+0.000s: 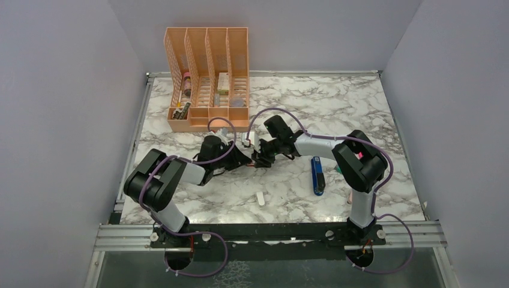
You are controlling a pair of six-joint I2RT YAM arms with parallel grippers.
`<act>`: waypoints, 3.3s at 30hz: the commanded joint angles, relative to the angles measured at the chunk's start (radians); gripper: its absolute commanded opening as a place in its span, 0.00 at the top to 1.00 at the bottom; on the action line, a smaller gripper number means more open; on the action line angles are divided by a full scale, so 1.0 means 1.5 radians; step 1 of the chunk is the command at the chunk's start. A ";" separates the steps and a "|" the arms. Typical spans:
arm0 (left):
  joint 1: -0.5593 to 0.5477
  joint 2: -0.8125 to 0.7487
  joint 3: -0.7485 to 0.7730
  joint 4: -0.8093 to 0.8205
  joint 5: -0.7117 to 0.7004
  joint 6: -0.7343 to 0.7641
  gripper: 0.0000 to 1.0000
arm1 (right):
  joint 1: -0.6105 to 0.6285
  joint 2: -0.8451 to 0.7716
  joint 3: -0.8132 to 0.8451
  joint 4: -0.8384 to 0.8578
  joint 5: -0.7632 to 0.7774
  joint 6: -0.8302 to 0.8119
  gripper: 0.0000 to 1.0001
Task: Load the staples into the stapler
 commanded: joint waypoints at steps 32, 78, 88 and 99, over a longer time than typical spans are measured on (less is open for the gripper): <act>0.008 0.032 0.004 0.046 0.037 0.020 0.70 | -0.011 -0.125 -0.003 -0.070 0.322 0.616 0.41; 0.008 0.040 0.010 0.045 0.046 0.022 0.79 | 0.045 -0.088 -0.008 -0.185 0.465 0.836 0.88; 0.017 0.036 0.009 0.045 0.046 0.036 0.90 | 0.044 -0.097 -0.011 -0.163 0.465 0.822 0.99; 0.072 0.028 0.000 0.045 0.056 0.061 0.92 | 0.023 -0.107 -0.011 -0.135 0.464 0.769 0.99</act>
